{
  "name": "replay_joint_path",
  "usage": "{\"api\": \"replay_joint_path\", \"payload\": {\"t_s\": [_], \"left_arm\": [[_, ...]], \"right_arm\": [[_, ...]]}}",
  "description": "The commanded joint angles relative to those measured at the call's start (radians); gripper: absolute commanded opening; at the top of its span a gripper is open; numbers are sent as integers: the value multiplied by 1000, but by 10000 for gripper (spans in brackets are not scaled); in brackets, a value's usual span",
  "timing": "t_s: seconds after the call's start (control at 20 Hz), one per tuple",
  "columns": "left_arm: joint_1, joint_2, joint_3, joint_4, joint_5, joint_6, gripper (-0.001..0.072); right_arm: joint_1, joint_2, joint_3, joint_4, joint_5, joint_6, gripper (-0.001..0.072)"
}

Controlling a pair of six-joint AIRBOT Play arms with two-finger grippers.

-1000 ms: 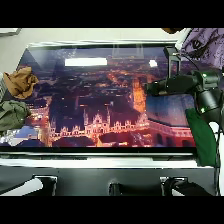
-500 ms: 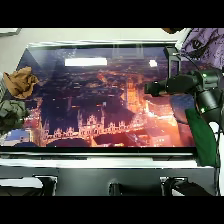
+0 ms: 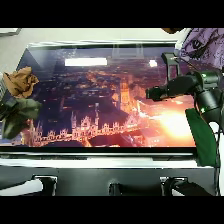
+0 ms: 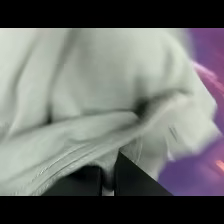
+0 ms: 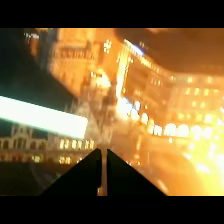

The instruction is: Fold the clothes and pants, and hang the long-sleeved shirts on hangers.

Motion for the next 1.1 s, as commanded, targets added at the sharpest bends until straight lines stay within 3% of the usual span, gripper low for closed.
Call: {"api": "replay_joint_path", "payload": {"t_s": [0.0, 0.15, 0.35, 0.5, 0.6, 0.65, 0.75, 0.8, 0.9, 1.05], "left_arm": [[-278, 159, -6, -25, -134, -150, 15], [-612, 197, -6, -47, -130, -297, 15], [-988, 96, -10, -46, -7, -472, 14], [-1122, -47, -10, -47, 23, -520, 16], [-1131, -110, -9, -47, 19, -518, 33], [-1111, -111, -8, -47, 18, -496, 102], [-1026, -77, 13, -47, -41, -386, 471], [-964, -44, 30, -46, -92, -312, 604], [-834, 42, 44, -46, -163, -170, 610], [-660, 151, 44, -46, -201, -15, 609]], "right_arm": [[1, 0, 1, -2, -124, -77, 90], [1, 1, 0, -5, -180, -140, 152], [1, 5, 0, -11, -190, -158, 153], [1, 5, 0, -18, -191, -159, 264], [0, 5, 0, -23, -182, -164, 265], [0, 5, 0, -27, -165, -168, 266], [-5, 5, 0, -69, -108, -166, 320], [-34, 1, -1, -69, -64, -150, 323], [-144, -29, -8, -3, 5, -100, 327], [-307, -142, -55, 414, 65, -89, 359]]}}
